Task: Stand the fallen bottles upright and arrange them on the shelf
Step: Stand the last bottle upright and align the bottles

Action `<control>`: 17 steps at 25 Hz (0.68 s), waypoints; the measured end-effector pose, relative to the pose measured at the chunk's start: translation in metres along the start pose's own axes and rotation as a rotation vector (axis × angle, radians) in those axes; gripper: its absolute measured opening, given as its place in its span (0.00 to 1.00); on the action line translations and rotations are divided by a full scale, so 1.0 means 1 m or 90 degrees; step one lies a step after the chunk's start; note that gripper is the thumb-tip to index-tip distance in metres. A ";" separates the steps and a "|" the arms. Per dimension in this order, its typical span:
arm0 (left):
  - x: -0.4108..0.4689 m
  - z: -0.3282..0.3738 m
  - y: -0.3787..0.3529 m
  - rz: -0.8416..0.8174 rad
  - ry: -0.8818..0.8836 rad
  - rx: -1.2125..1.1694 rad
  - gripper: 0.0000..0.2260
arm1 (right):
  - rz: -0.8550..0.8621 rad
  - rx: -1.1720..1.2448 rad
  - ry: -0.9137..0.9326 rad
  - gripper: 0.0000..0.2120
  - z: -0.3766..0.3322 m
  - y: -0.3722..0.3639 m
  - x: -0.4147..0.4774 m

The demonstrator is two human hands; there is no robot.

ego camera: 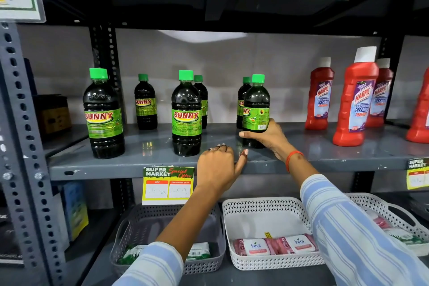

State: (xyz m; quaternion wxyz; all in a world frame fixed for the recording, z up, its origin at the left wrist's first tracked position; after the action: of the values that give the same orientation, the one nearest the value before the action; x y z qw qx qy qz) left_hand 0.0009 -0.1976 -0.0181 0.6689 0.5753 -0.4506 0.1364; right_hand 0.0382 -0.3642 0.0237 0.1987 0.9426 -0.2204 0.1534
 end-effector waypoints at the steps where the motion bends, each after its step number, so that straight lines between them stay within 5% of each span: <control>1: 0.000 0.000 0.000 0.002 -0.001 -0.001 0.30 | 0.003 0.010 0.007 0.38 -0.001 0.001 -0.001; 7: 0.000 -0.001 -0.002 0.006 -0.002 -0.003 0.31 | -0.064 0.045 0.026 0.22 -0.006 0.003 -0.001; 12: 0.000 -0.001 -0.001 0.006 0.000 0.000 0.31 | -0.036 0.112 0.028 0.36 -0.004 0.003 -0.001; 17: -0.001 -0.001 -0.001 -0.007 -0.006 0.013 0.29 | -0.096 0.086 0.042 0.18 -0.009 0.005 -0.014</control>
State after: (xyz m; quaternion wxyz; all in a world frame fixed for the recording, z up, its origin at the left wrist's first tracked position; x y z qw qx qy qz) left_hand 0.0012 -0.1968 -0.0190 0.6615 0.5855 -0.4489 0.1345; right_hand 0.0225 -0.3592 0.0282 0.1532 0.9620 -0.1313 0.1837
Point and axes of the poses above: each hand's wrist, its own x-axis towards the middle knuckle, its own y-axis out of the back of the hand, z = x × y, the point moved 1 cm from there along x, towards the middle knuckle, and after that the axes turned 2 degrees about x, right-handed, at the moved point
